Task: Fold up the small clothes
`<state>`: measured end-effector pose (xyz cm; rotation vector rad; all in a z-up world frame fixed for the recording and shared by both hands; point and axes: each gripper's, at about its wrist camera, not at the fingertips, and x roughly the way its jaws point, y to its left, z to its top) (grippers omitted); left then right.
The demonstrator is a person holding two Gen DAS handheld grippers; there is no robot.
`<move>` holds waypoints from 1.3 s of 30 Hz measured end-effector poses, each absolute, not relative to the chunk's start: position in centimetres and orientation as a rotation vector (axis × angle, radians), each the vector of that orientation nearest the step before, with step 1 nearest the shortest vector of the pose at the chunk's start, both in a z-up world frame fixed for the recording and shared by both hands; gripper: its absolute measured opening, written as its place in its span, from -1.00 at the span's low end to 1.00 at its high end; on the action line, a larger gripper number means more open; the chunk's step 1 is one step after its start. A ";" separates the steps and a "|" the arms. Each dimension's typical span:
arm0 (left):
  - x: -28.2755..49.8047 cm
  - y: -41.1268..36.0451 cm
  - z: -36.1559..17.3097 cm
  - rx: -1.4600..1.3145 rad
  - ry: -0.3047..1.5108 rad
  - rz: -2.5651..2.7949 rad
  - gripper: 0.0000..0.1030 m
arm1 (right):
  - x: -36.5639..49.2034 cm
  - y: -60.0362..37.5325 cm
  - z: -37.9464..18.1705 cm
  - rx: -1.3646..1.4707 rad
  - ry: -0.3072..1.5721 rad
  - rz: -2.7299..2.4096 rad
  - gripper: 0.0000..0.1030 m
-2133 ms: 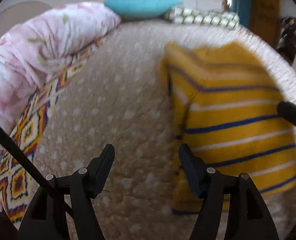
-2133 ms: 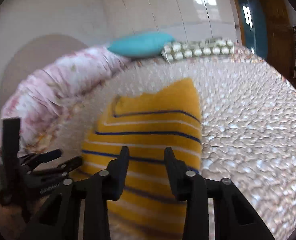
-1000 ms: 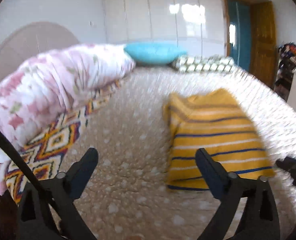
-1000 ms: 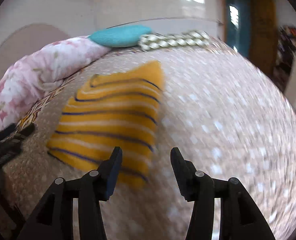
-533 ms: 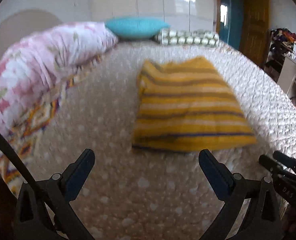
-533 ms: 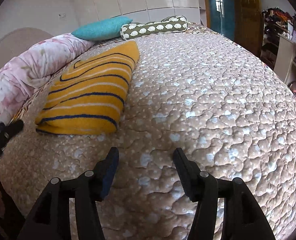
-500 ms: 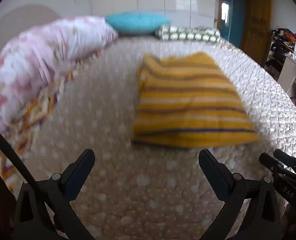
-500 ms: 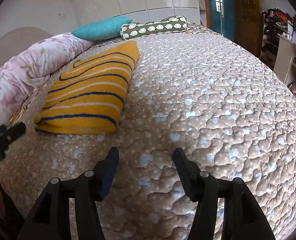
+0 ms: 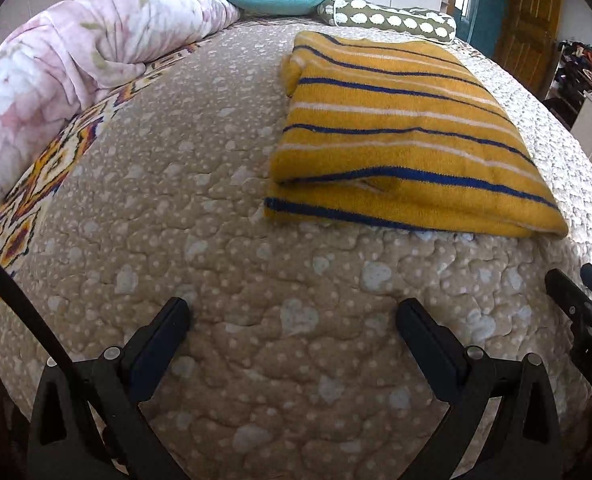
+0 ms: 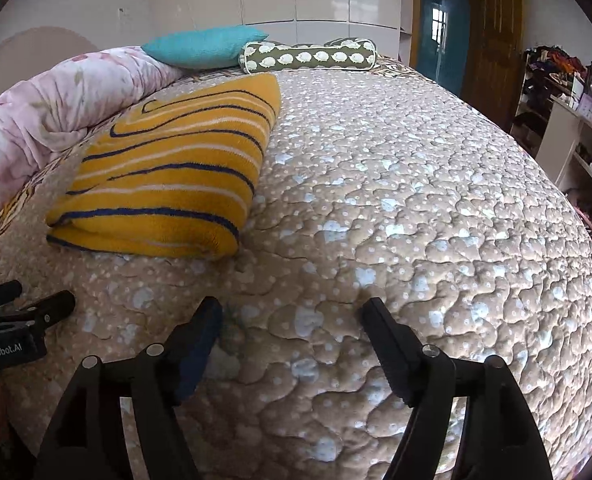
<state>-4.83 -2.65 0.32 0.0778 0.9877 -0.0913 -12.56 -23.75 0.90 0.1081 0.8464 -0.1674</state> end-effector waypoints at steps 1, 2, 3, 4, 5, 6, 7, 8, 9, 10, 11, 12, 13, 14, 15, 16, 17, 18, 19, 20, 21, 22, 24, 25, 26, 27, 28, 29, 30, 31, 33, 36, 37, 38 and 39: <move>-4.8 -2.5 0.3 0.073 0.988 -0.094 1.00 | -12.5 -23.6 0.9 0.104 0.846 -0.170 0.58; -4.9 -2.6 0.3 0.070 0.990 -0.096 1.00 | -12.5 -23.5 0.8 0.101 0.845 -0.174 0.59; -4.9 -2.5 0.3 0.064 0.997 -0.100 1.00 | -12.6 -23.4 0.7 0.097 0.843 -0.177 0.59; -4.9 -2.5 0.4 0.063 1.000 -0.101 1.00 | -12.5 -23.4 0.7 0.093 0.841 -0.176 0.62; -4.9 -2.5 0.4 0.062 1.004 -0.102 1.00 | -12.5 -23.4 0.6 0.090 0.839 -0.177 0.63; -4.8 -2.4 0.4 0.063 1.004 -0.101 1.00 | -12.5 -23.3 0.5 0.086 0.836 -0.178 0.64; -4.7 -2.4 0.4 0.064 0.999 -0.100 1.00 | -12.5 -23.2 0.5 0.081 0.833 -0.181 0.66; -4.8 -2.4 0.4 0.064 0.994 -0.097 1.00 | -12.5 -23.1 0.4 0.075 0.829 -0.185 0.67; -4.8 -2.4 0.4 0.065 0.990 -0.095 1.00 | -12.5 -23.1 0.4 0.071 0.826 -0.187 0.67; -4.8 -2.4 0.4 0.066 0.987 -0.094 1.00 | -12.5 -23.1 0.3 0.070 0.824 -0.188 0.68; -4.8 -2.4 0.3 0.066 0.987 -0.095 1.00 | -12.5 -23.1 0.3 0.069 0.822 -0.189 0.69; -4.8 -2.4 0.3 0.064 0.988 -0.095 1.00 | -12.5 -23.0 0.3 0.068 0.821 -0.189 0.70; -4.8 -2.4 0.3 0.066 0.986 -0.094 1.00 | -12.5 -23.0 0.2 0.064 0.822 -0.190 0.71; -4.8 -2.4 0.3 0.068 0.985 -0.094 1.00 | -12.5 -22.9 0.2 0.059 0.823 -0.193 0.71; -4.8 -2.3 0.4 0.067 0.985 -0.095 1.00 | -12.4 -22.8 0.2 0.057 0.822 -0.195 0.72; -4.8 -2.3 0.4 0.067 0.983 -0.095 1.00 | -12.4 -22.8 0.2 0.055 0.819 -0.197 0.72; -4.8 -2.4 0.4 0.068 0.983 -0.095 1.00 | -12.5 -22.7 0.1 0.053 0.816 -0.200 0.73; -4.8 -2.4 0.4 0.069 0.982 -0.095 1.00 | -12.5 -22.7 0.1 0.051 0.814 -0.201 0.73; -4.8 -2.4 0.4 0.069 0.981 -0.095 1.00 | -12.5 -22.8 0.1 0.050 0.812 -0.200 0.73; -4.8 -2.4 0.4 0.068 0.981 -0.094 1.00 | -12.5 -22.8 0.1 0.050 0.810 -0.201 0.73; -4.8 -2.5 0.3 0.069 0.981 -0.094 1.00 | -12.5 -22.8 0.1 0.049 0.809 -0.202 0.73; -4.8 -2.4 0.4 0.068 0.982 -0.094 1.00 | -12.6 -22.7 0.1 0.048 0.807 -0.204 0.73; -4.8 -2.4 0.3 0.069 0.980 -0.094 1.00 | -12.6 -22.8 0.1 0.046 0.804 -0.205 0.73; -4.8 -2.4 0.4 0.069 0.981 -0.094 1.00 | -12.6 -22.7 0.1 0.045 0.803 -0.207 0.73; -4.8 -2.4 0.3 0.069 0.982 -0.094 1.00 | -12.6 -22.7 0.1 0.044 0.801 -0.208 0.73; -4.8 -2.5 0.3 0.069 0.982 -0.094 1.00 | -12.7 -22.6 0.0 0.044 0.800 -0.210 0.73; -4.8 -2.5 0.3 0.068 0.981 -0.094 1.00 | -12.7 -22.5 0.0 0.043 0.799 -0.212 0.73; -4.8 -2.5 0.3 0.069 0.980 -0.094 1.00 | -12.7 -22.5 0.1 0.042 0.799 -0.213 0.73; -4.8 -2.5 0.3 0.070 0.979 -0.094 1.00 | -12.7 -22.4 0.1 0.042 0.798 -0.215 0.73; -4.8 -2.4 0.3 0.070 0.981 -0.094 1.00 | -12.7 -22.4 0.1 0.041 0.798 -0.216 0.74; -4.9 -2.5 0.3 0.068 0.982 -0.095 1.00 | -12.7 -22.5 0.0 0.040 0.797 -0.216 0.74; -4.8 -2.4 0.3 0.068 0.982 -0.095 1.00 | -12.7 -22.5 0.1 0.039 0.797 -0.217 0.74; -4.9 -2.4 0.3 0.069 0.980 -0.094 1.00 | -12.7 -22.5 0.1 0.040 0.797 -0.217 0.74; -4.9 -2.4 0.3 0.069 0.979 -0.094 1.00 | -12.7 -22.5 0.1 0.040 0.797 -0.216 0.74; -4.8 -2.4 0.4 0.069 0.979 -0.094 1.00 | -12.7 -22.5 0.1 0.039 0.797 -0.216 0.74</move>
